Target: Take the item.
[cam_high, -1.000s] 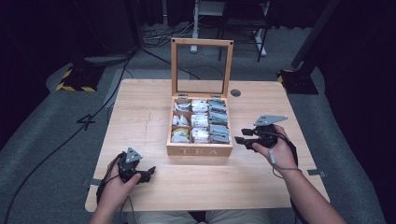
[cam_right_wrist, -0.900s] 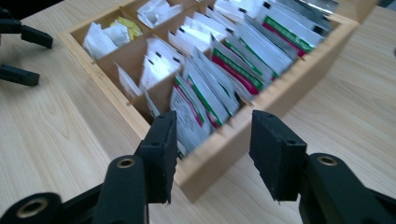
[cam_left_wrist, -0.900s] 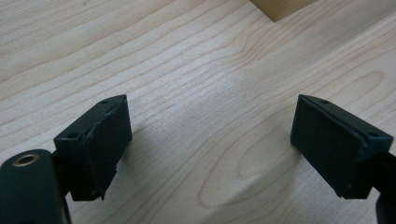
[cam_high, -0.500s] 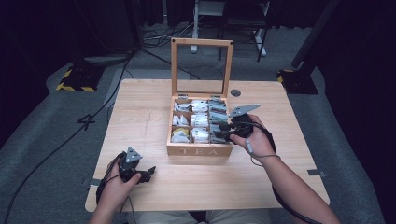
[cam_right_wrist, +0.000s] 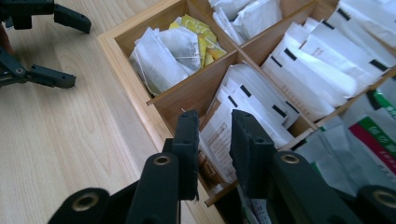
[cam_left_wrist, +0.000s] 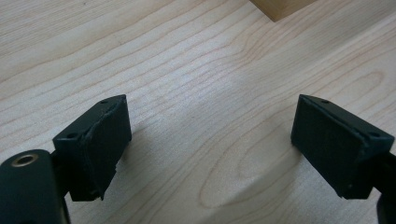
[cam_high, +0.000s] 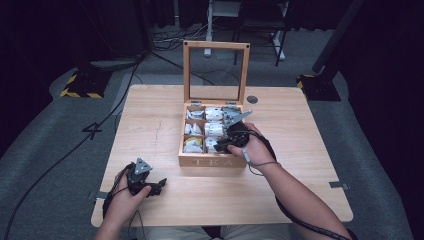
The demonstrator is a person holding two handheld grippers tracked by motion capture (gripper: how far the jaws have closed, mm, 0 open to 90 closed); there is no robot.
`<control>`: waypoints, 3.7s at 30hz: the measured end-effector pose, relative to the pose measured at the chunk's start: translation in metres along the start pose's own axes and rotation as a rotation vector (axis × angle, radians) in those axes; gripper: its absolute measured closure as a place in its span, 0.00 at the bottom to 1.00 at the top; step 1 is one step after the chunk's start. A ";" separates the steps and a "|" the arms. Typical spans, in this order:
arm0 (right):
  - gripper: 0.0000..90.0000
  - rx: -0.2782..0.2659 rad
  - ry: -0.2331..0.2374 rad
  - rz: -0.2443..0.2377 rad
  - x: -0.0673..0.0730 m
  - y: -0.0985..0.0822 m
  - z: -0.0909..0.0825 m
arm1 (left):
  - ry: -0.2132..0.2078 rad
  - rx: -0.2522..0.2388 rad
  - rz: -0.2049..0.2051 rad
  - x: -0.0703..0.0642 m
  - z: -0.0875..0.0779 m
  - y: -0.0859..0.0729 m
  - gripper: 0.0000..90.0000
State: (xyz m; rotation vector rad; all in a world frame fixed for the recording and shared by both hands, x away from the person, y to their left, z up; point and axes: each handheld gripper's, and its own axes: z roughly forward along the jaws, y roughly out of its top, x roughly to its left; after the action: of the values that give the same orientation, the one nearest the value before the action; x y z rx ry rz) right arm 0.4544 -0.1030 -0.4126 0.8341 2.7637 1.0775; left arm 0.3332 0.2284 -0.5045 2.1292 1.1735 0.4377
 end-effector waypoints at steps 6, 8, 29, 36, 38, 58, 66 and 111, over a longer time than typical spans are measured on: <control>0.83 0.033 0.021 -0.003 0.002 0.003 0.010 | 0.000 -0.001 0.000 0.000 0.000 0.000 0.14; 0.84 0.046 0.017 -0.009 0.002 0.005 0.014 | -0.002 0.002 -0.003 0.000 0.000 0.000 0.14; 1.00 0.169 0.019 -0.038 0.005 0.014 0.029 | -0.003 0.004 0.004 0.000 0.000 0.000 0.13; 1.00 0.104 0.006 -0.047 0.004 0.018 0.013 | -0.003 0.004 0.004 0.000 0.000 0.000 0.13; 1.00 0.070 0.002 -0.047 0.003 0.020 0.007 | -0.003 0.004 0.004 0.000 0.000 0.000 0.13; 1.00 -0.134 -0.024 -0.026 -0.002 0.020 -0.044 | -0.004 0.006 0.003 0.004 0.007 0.008 0.12; 1.00 -0.182 -0.078 -0.008 -0.011 0.012 -0.073 | -0.017 0.006 0.013 0.008 0.011 0.012 0.11; 1.00 -0.230 -0.369 0.296 -0.120 -0.090 -0.154 | -0.012 0.005 0.013 0.012 0.014 0.015 0.11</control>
State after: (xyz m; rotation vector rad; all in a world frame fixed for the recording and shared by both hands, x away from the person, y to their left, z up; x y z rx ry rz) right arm 0.4773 -0.3128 -0.3706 1.2851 2.2156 1.1194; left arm 0.3570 0.2271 -0.5046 2.1423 1.1553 0.4278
